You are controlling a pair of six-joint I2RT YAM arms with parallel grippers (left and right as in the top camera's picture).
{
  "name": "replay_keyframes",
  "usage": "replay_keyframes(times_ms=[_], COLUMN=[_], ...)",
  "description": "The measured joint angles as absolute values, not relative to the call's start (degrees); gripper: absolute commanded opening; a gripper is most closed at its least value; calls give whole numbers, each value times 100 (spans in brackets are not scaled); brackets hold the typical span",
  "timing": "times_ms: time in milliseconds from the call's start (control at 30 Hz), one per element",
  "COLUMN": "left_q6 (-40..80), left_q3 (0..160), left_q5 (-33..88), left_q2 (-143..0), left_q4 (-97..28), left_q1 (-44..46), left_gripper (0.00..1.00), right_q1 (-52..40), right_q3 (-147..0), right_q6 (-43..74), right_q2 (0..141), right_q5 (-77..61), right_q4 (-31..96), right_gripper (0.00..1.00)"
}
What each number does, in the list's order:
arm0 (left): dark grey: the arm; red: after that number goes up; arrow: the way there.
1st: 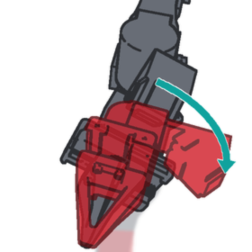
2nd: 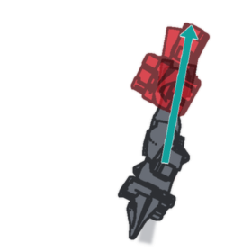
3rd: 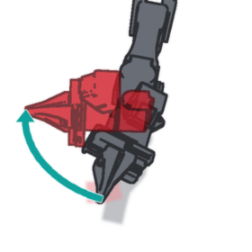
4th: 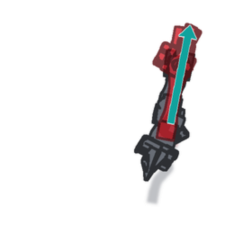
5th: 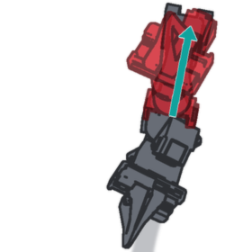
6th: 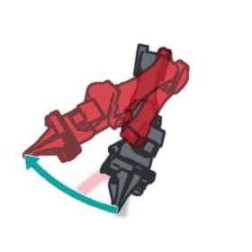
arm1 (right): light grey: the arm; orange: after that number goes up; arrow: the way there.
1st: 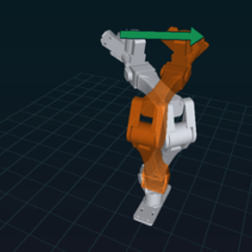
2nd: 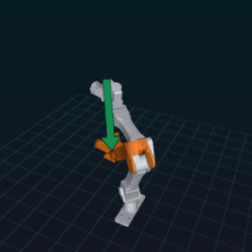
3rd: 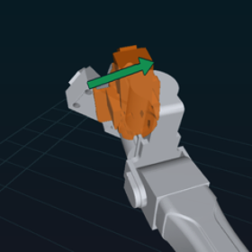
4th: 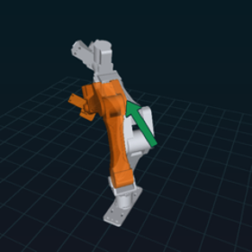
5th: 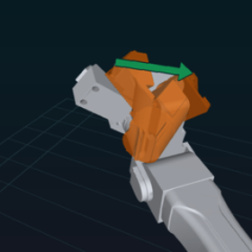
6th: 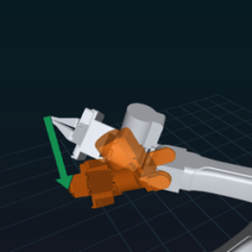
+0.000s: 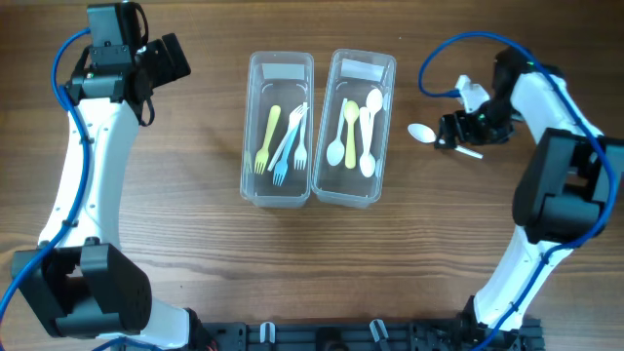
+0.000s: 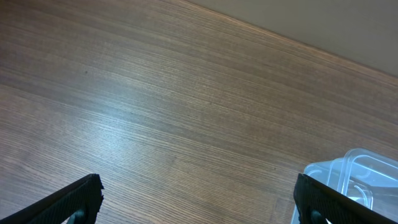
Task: Pack container
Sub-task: 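Lift the white spoon and drop it into the right container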
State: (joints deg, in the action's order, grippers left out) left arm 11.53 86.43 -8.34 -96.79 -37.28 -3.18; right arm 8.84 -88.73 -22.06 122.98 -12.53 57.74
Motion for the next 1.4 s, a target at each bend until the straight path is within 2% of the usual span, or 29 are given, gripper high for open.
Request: replay_keyframes(times_ms=[133,300,367,433,600,733,800,933,1000,1233,1400], left_q6=[1153,1153,1153,1153,1153,1153,1153,1153,1153,1153,1155], left_q3=[8643,8643,8643,8643,8643,8643,8643,8643,8643,8643,8643], left_q5=[-834,-834,-834,-834,-834,-834,-834,-834,-834,-834,-834], left_q2=[-9679,-9679,-9679,-9679,-9679,-9679,-9679,-9679,-9679,-9679,-9679], left_q4=[-3728,-3728,-3728,-3728,-3728,-3728,-3728,-3728,-3728,-3728,-3728], left_q1=[-318,-318,-318,-318,-318,-318,-318,-318,-318,-318,-318], left_gripper=[100,100,100,100,100,100,100,100,100,100,100], right_q1=[615,414,414,416,416,416,416,438,458,491,486], right_q3=[-8873,-8871,-8871,-8862,-8838,-8831,-8831,-8827,-8823,-8788,-8941], right_q6=[-2366,-3275,-3776,-4121,-4888,-5168,-5242,-5317,-5332,-5301,-4571], right_q2=[12291,12289,12289,12289,12291,12291,12291,12302,12331,12352,12355], right_q5=[-1302,-1302,-1249,-1155,-1085,-1046,-1041,-1031,-1024,-1022,-644], right_q4=[5791,5865,5822,5686,5341,5306,5376,5487,5492,5459,5273], right_gripper=[93,95,86,81,75,62,52,13,5,4,4])
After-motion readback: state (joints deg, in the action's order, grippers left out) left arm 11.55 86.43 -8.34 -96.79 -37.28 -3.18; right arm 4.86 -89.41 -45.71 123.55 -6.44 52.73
